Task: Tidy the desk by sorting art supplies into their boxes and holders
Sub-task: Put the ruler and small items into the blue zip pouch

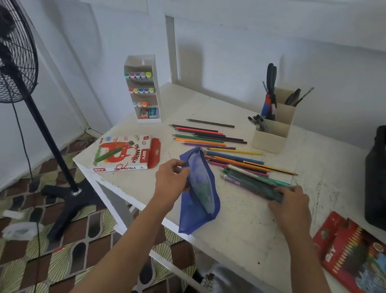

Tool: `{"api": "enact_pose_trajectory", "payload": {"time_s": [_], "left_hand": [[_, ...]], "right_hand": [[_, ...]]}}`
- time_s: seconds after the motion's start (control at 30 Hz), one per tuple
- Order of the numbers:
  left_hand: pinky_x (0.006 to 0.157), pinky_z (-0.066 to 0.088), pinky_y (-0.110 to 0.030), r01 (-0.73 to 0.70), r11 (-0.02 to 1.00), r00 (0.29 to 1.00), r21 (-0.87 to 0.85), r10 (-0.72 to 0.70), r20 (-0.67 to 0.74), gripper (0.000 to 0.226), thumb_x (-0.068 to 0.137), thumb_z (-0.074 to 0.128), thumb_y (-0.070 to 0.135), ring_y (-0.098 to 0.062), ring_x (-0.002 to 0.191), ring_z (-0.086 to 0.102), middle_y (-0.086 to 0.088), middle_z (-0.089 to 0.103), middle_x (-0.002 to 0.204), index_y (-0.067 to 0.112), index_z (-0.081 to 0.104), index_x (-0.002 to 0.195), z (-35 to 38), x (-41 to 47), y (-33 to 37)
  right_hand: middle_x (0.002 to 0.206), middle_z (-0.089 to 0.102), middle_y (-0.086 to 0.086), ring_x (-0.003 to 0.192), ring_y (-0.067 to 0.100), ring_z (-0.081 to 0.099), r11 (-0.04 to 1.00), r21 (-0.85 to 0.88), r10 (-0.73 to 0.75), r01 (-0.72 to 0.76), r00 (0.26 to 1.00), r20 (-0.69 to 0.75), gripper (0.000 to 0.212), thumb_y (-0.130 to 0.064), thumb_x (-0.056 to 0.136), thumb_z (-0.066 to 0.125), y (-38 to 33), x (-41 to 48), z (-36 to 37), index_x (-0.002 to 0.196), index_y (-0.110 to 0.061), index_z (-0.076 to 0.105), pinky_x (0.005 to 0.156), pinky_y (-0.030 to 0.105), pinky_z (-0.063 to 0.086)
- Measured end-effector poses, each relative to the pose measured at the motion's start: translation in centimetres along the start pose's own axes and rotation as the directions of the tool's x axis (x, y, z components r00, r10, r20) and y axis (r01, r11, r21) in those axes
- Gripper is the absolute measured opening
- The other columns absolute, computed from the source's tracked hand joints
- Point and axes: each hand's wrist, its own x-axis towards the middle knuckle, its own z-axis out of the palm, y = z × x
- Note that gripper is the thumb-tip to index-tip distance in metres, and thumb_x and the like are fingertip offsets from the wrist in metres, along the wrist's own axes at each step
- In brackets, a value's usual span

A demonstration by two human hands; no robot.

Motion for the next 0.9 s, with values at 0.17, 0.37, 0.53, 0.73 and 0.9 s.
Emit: {"api": "enact_pose_trajectory", "payload": {"time_s": [0.17, 0.37, 0.53, 0.73, 0.9], "left_hand": [[0.056, 0.055, -0.019, 0.008, 1.000, 1.000, 0.005, -0.008, 0.012, 0.017, 0.094, 0.055, 0.013, -0.011, 0.062, 0.062, -0.002, 0.062, 0.084, 0.011, 0.060, 0.110, 0.5, -0.1, -0.1], [0.051, 0.052, -0.016, 0.021, 1.000, 1.000, 0.001, -0.021, -0.004, 0.015, 0.094, 0.055, 0.014, -0.011, 0.060, 0.061, -0.002, 0.063, 0.083, 0.012, 0.060, 0.108, 0.6, -0.1, -0.3], [0.057, 0.055, -0.021, 0.035, 0.999, 0.999, -0.016, -0.035, -0.011, 0.017, 0.094, 0.055, 0.014, -0.014, 0.062, 0.063, -0.009, 0.066, 0.090, 0.011, 0.061, 0.110, 0.8, -0.1, -0.1], [0.058, 0.056, -0.024, 0.062, 0.994, 0.997, -0.088, -0.065, -0.035, 0.019, 0.094, 0.054, 0.012, -0.020, 0.065, 0.063, -0.011, 0.066, 0.086, 0.007, 0.062, 0.112, 0.7, -0.1, -0.1], [0.054, 0.055, -0.020, 0.093, 0.983, 0.995, -0.160, -0.099, -0.032, 0.020, 0.095, 0.054, 0.009, -0.019, 0.068, 0.063, -0.009, 0.065, 0.085, 0.006, 0.061, 0.113, 0.6, -0.3, -0.1]], "right_hand": [[0.112, 0.052, 0.007, 0.104, 0.022, 0.045, 0.997, 0.014, -0.081, 0.082, 0.994, -0.079, 0.028, -0.011, 0.085, 0.065, 1.0, -0.1, 0.4, 0.113, -0.012, 0.067, 0.068, 0.034, 0.049], [0.097, 0.066, 0.006, 0.075, 0.011, 0.053, 0.963, 0.233, -0.097, 0.135, 0.981, -0.167, 0.018, -0.015, 0.088, 0.064, 0.4, -0.7, -0.6, 0.103, -0.009, 0.071, 0.066, 0.022, 0.038], [0.070, 0.062, -0.002, 0.055, 0.005, 0.050, 0.747, 0.665, -0.017, -0.012, 0.999, 0.037, 0.009, -0.009, 0.083, 0.069, -1.5, -0.9, -2.8, 0.092, -0.008, 0.073, 0.054, 0.015, 0.038], [0.059, 0.060, 0.002, 0.043, 0.003, 0.047, 0.614, 0.786, -0.155, -0.074, 0.965, 0.212, 0.008, -0.007, 0.084, 0.067, -4.3, -2.2, -5.0, 0.090, -0.009, 0.070, 0.041, 0.015, 0.038], [0.069, 0.067, 0.007, 0.045, 0.006, 0.055, 0.713, 0.698, -0.241, -0.060, 0.915, 0.324, 0.012, -0.010, 0.084, 0.067, -7.3, -3.7, -3.9, 0.096, -0.007, 0.070, 0.046, 0.015, 0.044]]}}
